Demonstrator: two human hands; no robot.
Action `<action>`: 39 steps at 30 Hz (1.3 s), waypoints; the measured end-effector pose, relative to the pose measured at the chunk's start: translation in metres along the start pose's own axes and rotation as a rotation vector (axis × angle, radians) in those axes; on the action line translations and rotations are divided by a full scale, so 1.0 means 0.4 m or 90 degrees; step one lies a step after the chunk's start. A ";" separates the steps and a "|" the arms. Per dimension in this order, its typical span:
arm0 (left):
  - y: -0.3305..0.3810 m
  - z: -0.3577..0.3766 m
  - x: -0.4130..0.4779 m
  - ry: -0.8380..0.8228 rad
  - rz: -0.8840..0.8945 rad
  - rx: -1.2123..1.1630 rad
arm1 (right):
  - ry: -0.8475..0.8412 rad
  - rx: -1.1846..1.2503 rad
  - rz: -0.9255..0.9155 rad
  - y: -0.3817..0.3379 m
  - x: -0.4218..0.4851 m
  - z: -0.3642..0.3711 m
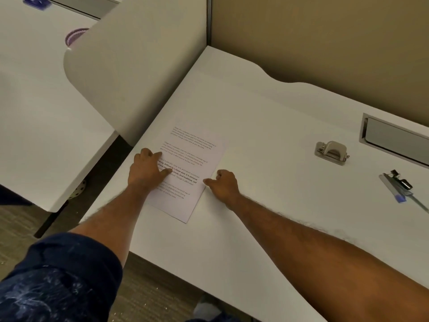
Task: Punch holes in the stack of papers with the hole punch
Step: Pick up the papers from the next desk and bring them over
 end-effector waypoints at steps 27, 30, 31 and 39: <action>-0.010 0.016 0.009 -0.002 -0.019 -0.013 | 0.140 0.390 0.239 0.007 0.036 0.035; -0.010 0.017 0.010 -0.001 -0.018 -0.013 | 0.104 0.334 0.194 0.008 0.047 0.037; -0.010 0.017 0.011 0.001 -0.017 -0.015 | 0.098 0.293 0.163 0.008 0.056 0.038; -0.013 0.013 0.010 0.012 -0.008 -0.036 | 0.070 0.252 0.083 0.008 0.058 0.022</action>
Point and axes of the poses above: each hand's wrist, its own x-axis towards the middle knuckle, its own z-axis out of the palm, y = z × x, the point moved 7 cm from there along x, towards the middle knuckle, and after that the axes turned 10 degrees about -z, right-handed, at the moved point
